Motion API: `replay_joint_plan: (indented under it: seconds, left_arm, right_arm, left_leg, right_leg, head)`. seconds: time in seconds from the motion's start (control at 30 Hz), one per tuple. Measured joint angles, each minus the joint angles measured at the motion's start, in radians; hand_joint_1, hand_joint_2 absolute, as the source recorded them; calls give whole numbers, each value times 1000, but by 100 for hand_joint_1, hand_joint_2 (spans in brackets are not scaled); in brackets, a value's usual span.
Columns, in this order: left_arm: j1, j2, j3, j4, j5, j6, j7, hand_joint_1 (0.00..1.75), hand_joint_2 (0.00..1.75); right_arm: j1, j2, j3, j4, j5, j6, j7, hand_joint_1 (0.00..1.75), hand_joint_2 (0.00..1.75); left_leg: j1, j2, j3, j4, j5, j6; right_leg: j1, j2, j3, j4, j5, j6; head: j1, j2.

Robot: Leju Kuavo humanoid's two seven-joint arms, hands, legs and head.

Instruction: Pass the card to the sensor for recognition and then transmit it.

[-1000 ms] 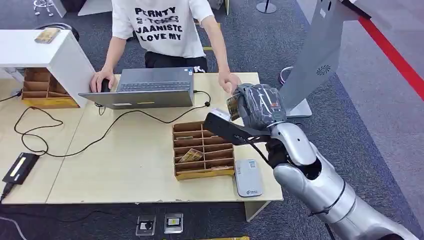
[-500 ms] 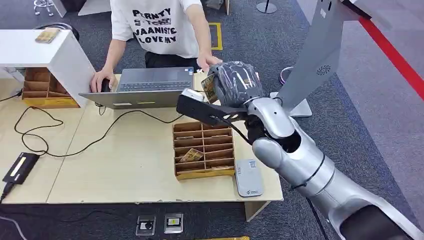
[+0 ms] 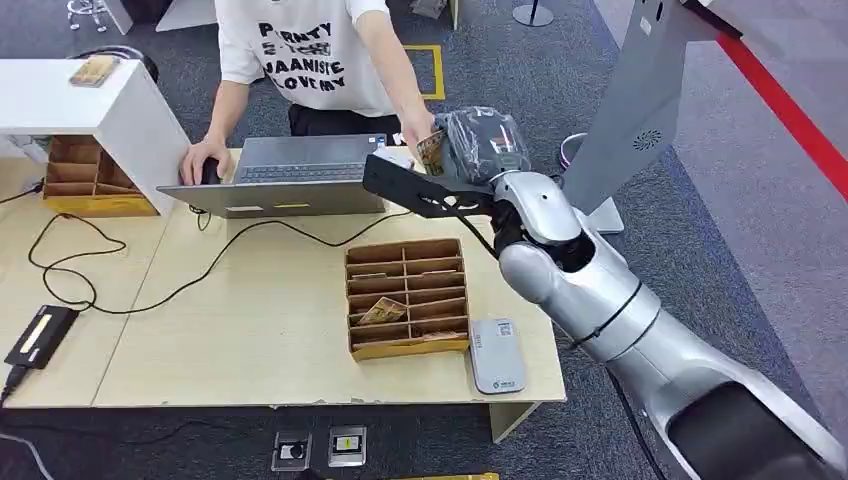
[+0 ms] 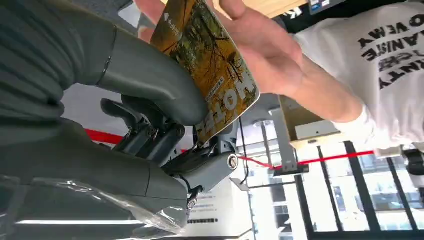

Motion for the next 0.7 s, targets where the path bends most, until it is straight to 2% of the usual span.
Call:
replay_joint_plan:
  seconds: [0.3, 0.33, 0.37, 0.4, 0.7]
  left_arm:
    - [-7, 0, -17, 0, -14, -12, 5, 0, 0]
    - [-7, 0, -18, 0, -17, -13, 5, 0, 0]
    - [-7, 0, -18, 0, -17, -14, 5, 0, 0]
    - [-7, 0, -18, 0, -18, -15, 5, 0, 0]
    - [-7, 2, -31, 0, -16, -17, 5, 0, 0]
  right_arm:
    - [-5, 4, 15, 58, 55, 13, 1, 175, 175]
    - [-5, 5, 19, 63, 59, 16, 0, 166, 175]
    - [-5, 6, 21, 66, 60, 18, 0, 40, 175]
    - [-5, 7, 24, 69, 62, 19, 0, 3, 175]
    - [-4, 10, 49, 91, 65, 22, 0, 0, 175]
  left_leg:
    - [0, 0, 0, 0, 0, 0]
    - [0, 0, 0, 0, 0, 0]
    - [0, 0, 0, 0, 0, 0]
    - [0, 0, 0, 0, 0, 0]
    - [0, 0, 0, 0, 0, 0]
  right_leg:
    - [0, 0, 0, 0, 0, 0]
    - [0, 0, 0, 0, 0, 0]
    - [0, 0, 0, 0, 0, 0]
    - [0, 0, 0, 0, 0, 0]
    - [0, 0, 0, 0, 0, 0]
  head:
    - [0, 0]
    - [0, 0]
    - [0, 0]
    - [0, 0]
    - [0, 0]
